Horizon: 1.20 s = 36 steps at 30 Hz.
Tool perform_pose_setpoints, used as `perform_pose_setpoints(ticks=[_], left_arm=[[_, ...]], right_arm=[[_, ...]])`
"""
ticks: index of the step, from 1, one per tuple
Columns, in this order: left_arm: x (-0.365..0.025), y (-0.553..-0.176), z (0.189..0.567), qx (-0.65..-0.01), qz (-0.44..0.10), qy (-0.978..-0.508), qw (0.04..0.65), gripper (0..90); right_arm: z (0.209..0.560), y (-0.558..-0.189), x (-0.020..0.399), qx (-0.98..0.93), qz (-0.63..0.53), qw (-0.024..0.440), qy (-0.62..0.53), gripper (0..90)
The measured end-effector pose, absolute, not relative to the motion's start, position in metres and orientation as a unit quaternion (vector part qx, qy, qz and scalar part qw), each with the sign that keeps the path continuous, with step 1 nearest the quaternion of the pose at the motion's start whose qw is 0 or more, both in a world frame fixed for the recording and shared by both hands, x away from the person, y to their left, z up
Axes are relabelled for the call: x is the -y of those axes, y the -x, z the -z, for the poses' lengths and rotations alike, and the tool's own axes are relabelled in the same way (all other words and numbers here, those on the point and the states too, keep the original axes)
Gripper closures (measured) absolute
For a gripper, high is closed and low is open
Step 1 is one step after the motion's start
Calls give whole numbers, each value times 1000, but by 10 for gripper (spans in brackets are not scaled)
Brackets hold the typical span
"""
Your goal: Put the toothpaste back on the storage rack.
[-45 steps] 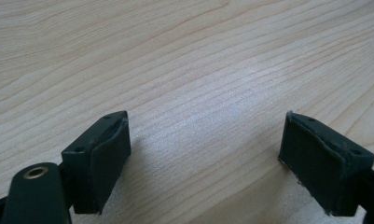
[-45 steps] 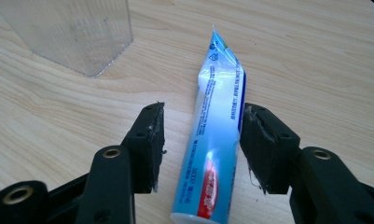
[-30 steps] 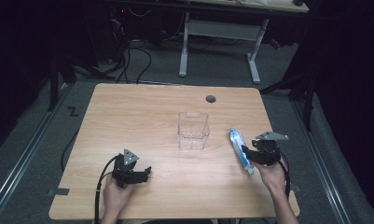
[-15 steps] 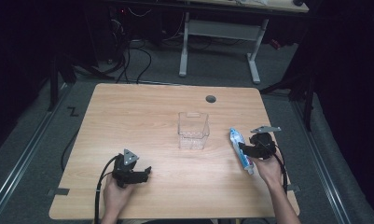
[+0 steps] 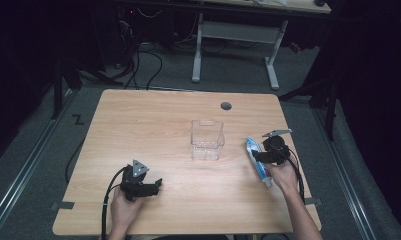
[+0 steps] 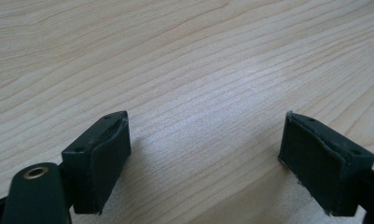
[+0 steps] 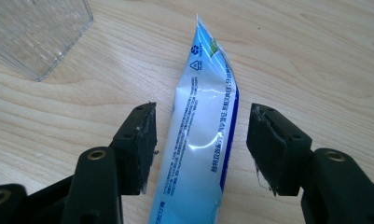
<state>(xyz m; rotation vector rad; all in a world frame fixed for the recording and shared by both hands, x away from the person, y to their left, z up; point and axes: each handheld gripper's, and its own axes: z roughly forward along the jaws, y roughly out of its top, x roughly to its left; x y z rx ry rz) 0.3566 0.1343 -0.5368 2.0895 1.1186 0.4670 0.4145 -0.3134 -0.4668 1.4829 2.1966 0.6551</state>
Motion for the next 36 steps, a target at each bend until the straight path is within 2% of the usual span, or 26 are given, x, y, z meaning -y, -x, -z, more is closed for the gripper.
perform_pose_setpoints(ticks=[19, 36], left_arm=[[-134, -357, 537, -433, -181, -809, 355, 165], [-134, -357, 537, -432, -181, -809, 355, 165]], right_arm=[[485, -436, 318, -783, -216, 173, -557, 426], [491, -455, 305, -794, -164, 133, -570, 442]])
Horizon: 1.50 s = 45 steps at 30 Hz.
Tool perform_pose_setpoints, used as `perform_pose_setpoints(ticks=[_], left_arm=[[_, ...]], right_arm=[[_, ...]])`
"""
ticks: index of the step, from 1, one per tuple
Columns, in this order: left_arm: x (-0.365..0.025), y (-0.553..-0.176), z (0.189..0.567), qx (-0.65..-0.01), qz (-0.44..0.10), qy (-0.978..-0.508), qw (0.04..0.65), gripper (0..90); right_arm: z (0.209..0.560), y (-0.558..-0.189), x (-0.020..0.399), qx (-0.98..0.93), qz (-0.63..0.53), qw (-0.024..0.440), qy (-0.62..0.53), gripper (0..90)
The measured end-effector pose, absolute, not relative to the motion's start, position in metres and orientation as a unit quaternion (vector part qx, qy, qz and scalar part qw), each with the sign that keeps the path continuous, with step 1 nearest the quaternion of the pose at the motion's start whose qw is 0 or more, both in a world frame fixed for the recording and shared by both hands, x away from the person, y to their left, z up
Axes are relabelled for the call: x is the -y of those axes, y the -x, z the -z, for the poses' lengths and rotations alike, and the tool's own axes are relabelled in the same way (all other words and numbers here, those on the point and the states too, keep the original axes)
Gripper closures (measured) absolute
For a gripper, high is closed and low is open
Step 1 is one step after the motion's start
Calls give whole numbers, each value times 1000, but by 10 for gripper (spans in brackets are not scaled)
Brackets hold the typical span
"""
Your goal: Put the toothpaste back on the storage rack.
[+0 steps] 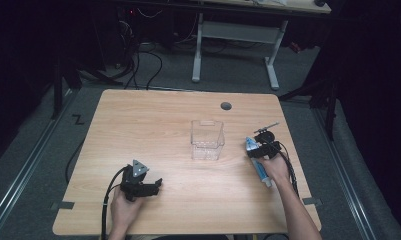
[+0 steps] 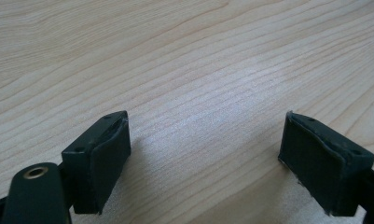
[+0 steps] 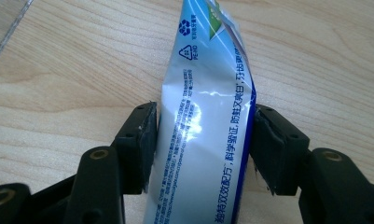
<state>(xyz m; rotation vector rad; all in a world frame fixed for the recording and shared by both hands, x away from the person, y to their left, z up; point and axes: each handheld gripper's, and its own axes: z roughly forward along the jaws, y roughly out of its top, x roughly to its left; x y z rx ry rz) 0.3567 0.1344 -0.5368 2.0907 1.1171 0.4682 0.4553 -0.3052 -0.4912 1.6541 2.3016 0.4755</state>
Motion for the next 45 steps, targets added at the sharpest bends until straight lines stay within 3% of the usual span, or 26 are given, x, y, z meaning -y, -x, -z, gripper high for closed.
perform_pose_setpoints(ticks=[10, 25, 45], left_arm=[[-134, -357, 537, -433, -181, -808, 355, 165], [-134, -357, 537, -433, -181, -809, 355, 166], [-134, -357, 537, -433, -181, -809, 355, 166]], right_arm=[[492, -462, 304, -796, -160, 109, -574, 499], [487, -461, 292, -820, -135, 122, -543, 702], [475, -451, 298, -820, -185, 112, -530, 719]])
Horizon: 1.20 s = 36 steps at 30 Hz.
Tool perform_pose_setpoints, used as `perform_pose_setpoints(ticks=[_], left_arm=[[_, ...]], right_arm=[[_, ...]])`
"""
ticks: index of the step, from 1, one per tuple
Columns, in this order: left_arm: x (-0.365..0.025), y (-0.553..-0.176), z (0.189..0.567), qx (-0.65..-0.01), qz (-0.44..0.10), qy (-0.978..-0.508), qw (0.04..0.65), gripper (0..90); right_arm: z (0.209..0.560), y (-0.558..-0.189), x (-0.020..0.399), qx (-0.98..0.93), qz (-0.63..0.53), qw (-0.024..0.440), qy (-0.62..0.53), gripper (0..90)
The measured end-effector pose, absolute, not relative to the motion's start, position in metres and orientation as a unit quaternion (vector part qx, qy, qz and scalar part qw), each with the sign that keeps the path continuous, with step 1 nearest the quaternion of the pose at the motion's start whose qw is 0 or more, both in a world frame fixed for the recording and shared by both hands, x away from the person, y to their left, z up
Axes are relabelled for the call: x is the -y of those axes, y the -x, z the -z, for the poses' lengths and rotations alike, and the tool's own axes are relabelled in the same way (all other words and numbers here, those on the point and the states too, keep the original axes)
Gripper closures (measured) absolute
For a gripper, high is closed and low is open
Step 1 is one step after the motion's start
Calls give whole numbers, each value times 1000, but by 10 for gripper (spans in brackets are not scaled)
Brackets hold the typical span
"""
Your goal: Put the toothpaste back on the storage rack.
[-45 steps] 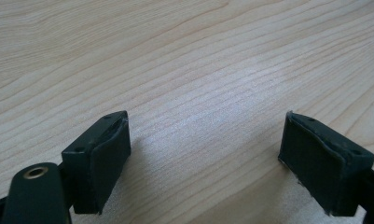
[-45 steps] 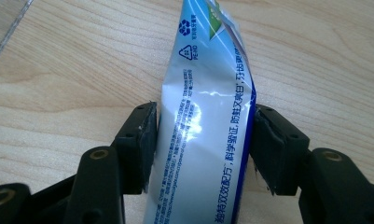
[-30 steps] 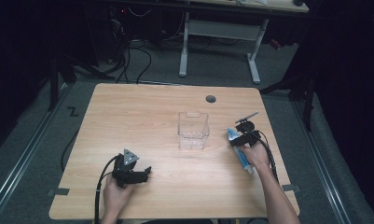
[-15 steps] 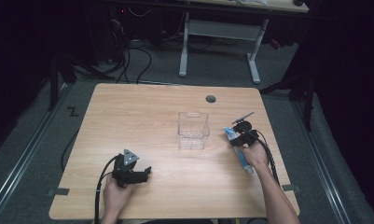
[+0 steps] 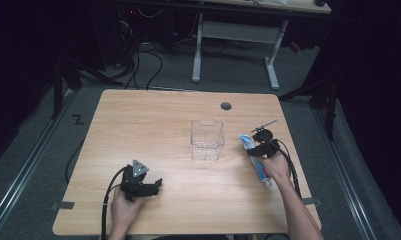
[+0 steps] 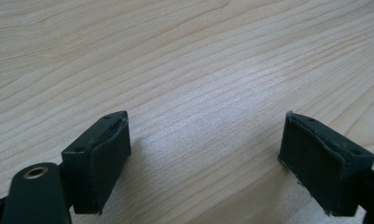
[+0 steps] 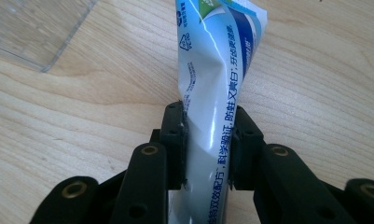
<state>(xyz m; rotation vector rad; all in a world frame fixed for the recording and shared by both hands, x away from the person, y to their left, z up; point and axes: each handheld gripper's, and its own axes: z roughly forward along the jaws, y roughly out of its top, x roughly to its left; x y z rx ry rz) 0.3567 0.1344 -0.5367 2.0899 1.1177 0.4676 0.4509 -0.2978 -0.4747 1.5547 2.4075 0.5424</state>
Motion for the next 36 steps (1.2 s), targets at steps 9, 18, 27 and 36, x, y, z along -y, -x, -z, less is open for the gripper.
perform_pose_setpoints(ticks=[9, 18, 27, 36], left_arm=[[-134, -357, 537, -432, -181, -809, 355, 165], [-134, -357, 537, -433, -181, -809, 355, 166], [-134, -357, 537, -433, -181, -809, 355, 166], [-134, -357, 537, -433, -181, -809, 355, 166]], right_arm=[[463, -443, 301, -818, -213, 115, -521, 718], [451, -434, 302, -815, -242, 123, -512, 716], [441, -426, 300, -814, -270, 130, -498, 716], [434, -420, 297, -812, -298, 132, -484, 716]])
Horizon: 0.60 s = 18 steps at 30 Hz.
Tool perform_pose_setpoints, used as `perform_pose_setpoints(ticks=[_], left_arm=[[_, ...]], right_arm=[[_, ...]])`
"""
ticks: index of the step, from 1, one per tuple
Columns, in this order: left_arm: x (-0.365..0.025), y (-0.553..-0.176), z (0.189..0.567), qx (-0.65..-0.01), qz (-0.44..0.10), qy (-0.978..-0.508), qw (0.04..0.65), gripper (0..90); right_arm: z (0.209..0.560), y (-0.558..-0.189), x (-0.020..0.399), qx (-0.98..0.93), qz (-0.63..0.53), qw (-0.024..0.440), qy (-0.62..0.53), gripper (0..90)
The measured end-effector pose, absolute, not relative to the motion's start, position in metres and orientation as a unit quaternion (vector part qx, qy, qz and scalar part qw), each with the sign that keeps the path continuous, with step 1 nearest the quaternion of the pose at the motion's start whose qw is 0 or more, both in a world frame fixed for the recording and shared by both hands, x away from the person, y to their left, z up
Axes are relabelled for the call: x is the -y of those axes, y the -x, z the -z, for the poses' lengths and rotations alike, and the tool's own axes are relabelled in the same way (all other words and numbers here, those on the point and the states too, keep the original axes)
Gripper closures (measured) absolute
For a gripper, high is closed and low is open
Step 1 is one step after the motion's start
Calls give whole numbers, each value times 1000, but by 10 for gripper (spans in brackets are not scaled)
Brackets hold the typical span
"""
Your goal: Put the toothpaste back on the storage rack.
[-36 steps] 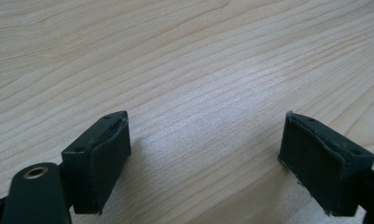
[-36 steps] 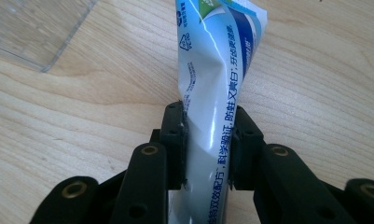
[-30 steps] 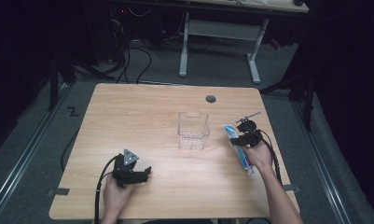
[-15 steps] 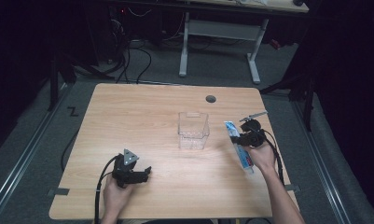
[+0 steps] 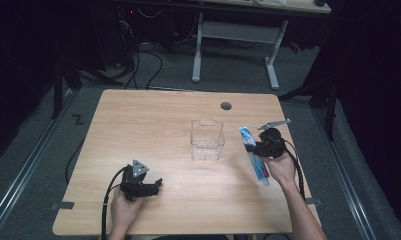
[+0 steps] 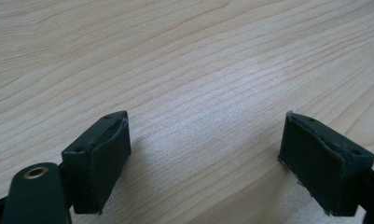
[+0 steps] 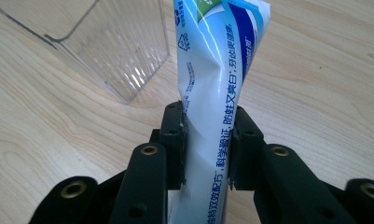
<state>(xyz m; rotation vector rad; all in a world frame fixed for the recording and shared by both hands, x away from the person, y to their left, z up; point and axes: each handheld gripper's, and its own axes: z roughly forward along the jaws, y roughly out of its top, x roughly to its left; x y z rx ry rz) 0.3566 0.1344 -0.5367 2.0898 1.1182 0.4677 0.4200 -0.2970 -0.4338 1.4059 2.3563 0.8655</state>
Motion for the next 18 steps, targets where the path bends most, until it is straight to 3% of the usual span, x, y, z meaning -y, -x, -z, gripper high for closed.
perform_pose_setpoints(ticks=[18], left_arm=[[-134, -357, 537, -433, -181, -809, 355, 166]], right_arm=[[414, -413, 288, -807, -340, 155, -457, 714]])
